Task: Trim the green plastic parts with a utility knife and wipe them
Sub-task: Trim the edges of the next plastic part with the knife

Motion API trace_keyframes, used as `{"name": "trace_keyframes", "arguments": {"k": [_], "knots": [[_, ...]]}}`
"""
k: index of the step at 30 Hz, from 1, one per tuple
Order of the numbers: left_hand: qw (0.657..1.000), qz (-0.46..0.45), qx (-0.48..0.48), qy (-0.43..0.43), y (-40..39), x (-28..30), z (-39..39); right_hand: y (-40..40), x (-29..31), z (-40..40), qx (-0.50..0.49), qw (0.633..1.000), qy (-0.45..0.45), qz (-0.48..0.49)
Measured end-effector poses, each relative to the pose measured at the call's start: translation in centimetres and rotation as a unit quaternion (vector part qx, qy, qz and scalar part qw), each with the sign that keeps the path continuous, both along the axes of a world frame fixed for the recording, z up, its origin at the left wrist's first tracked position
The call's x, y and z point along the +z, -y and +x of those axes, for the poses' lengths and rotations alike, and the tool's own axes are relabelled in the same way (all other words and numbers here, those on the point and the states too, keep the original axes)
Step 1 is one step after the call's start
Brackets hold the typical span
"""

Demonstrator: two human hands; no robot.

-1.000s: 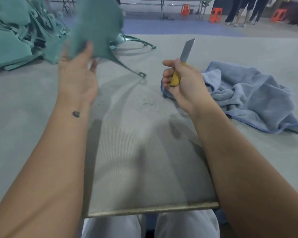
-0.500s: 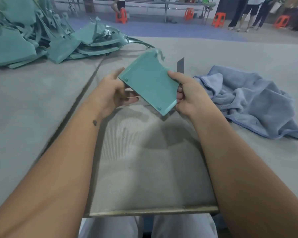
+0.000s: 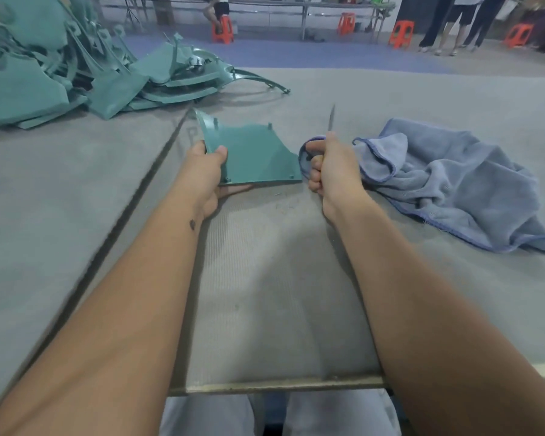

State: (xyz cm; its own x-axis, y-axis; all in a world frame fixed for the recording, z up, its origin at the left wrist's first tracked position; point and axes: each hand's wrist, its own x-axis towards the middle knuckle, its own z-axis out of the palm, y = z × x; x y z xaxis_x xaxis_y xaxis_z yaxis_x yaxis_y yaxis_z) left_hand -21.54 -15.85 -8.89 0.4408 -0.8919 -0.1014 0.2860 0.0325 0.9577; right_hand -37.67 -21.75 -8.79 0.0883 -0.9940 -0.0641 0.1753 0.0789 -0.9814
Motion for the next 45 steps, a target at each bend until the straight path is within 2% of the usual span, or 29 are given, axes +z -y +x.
{"name": "trace_keyframes", "arguments": {"k": [3, 6, 8, 10, 13, 19, 29, 45], "knots": [[0.999, -0.004, 0.040, 0.011, 0.2, 0.0, -0.7, -0.8, -0.5, 0.9, 0.003, 0.991, -0.099, -0.087], [0.994, -0.007, 0.078, 0.074, 0.3, -0.2, -1.0, -1.8, -0.9, 0.8, 0.052, 0.987, -0.100, -0.116], [0.994, -0.008, 0.064, 0.089, 0.0, 0.0, -1.0, -2.4, -0.8, 0.6, 0.073, 0.984, -0.098, -0.128], [0.997, -0.022, 0.045, 0.051, -0.4, 0.1, -1.0, -2.8, -0.8, 0.4, 0.074, 0.983, -0.106, -0.133], [0.997, -0.042, 0.027, -0.061, -0.9, 0.4, -1.5, -2.7, -0.9, 0.5, 0.072, 0.981, -0.121, -0.132], [0.985, -0.048, 0.017, -0.163, -0.7, 0.4, -1.0, -2.6, -0.8, 0.5, 0.077, 0.979, -0.139, -0.129], [0.979, -0.073, 0.006, -0.192, -0.2, -0.1, -0.8, -2.0, -0.7, -0.3, 0.066, 0.990, -0.031, -0.117], [0.963, -0.129, 0.006, -0.236, -0.3, 0.1, -0.1, -1.7, -1.2, -0.3, 0.058, 0.988, -0.052, -0.133]]}}
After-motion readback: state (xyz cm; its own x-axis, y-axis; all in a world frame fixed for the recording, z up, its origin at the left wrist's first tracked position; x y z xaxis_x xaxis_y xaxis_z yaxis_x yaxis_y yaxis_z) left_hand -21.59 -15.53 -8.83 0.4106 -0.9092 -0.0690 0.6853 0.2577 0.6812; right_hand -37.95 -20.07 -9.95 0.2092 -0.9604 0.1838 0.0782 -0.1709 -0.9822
